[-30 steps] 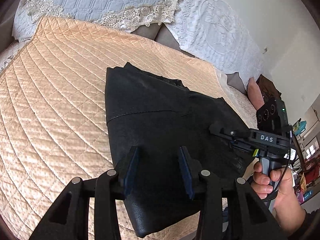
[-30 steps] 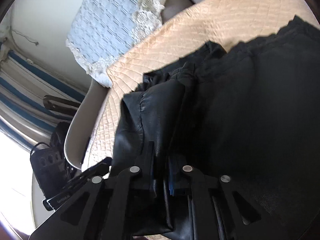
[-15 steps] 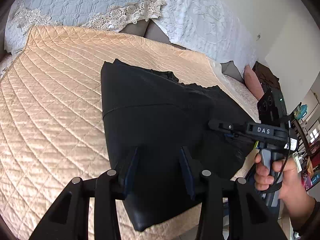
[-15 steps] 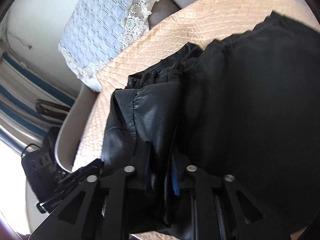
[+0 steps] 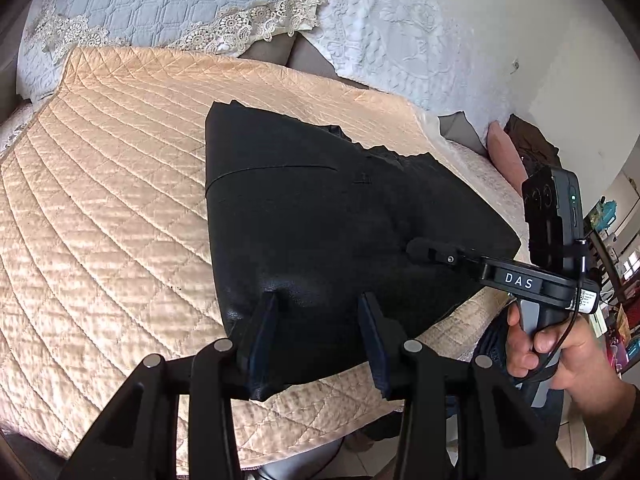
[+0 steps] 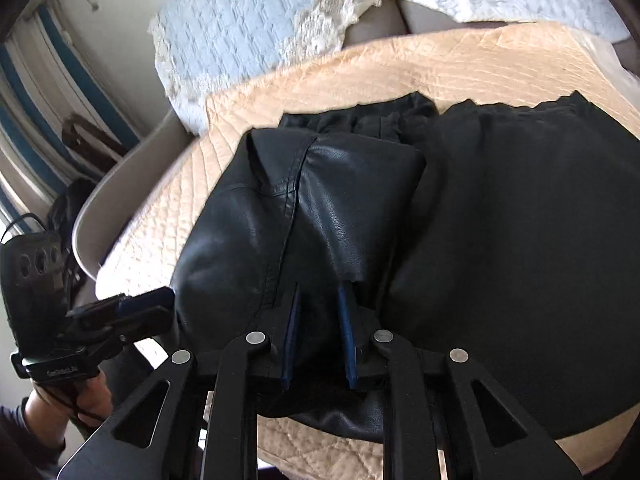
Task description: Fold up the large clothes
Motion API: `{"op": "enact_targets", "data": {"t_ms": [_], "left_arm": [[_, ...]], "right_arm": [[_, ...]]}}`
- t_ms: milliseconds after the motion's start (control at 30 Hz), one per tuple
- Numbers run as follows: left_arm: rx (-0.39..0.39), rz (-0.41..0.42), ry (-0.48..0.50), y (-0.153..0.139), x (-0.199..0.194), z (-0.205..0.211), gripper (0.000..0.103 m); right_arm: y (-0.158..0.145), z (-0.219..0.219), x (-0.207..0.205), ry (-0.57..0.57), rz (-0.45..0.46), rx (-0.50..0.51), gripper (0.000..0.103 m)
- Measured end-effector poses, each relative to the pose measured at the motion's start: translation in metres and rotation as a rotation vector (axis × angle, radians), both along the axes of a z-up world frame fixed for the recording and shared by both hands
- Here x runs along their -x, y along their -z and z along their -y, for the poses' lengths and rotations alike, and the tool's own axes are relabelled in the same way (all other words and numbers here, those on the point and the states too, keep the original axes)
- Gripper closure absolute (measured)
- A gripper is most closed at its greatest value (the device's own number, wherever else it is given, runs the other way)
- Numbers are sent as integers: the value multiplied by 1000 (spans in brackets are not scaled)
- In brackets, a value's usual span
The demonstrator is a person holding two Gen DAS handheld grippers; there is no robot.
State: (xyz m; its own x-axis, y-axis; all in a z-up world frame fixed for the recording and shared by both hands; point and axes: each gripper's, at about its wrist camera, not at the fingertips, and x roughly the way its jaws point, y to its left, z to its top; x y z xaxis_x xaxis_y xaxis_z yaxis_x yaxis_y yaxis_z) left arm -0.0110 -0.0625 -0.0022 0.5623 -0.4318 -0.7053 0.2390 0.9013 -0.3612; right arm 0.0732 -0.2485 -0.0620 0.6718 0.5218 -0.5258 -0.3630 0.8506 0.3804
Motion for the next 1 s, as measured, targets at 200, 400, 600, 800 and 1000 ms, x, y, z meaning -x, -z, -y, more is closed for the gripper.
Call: {"op": "enact_targets", "data": {"t_ms": [200,400,600,800,1000], "left_arm": [[6,23,-28,-20,-23,-9,60],[-37,74,-64,-29,-92,1,60],[-105,-15,-70,15,-138,17,59],[-114,24,-61,-2,-116,13,60],[-90,87,-26,-20,-50,11,60]], "right_arm": [[-31,3,3,30,52,30,84],[-41,-5,-50,82,48,16,84],[-12,7,-84,124,-16,1,85],[-32,6,-62,116,16,41,84],[-40,-5,11,8,98,34,84]]}}
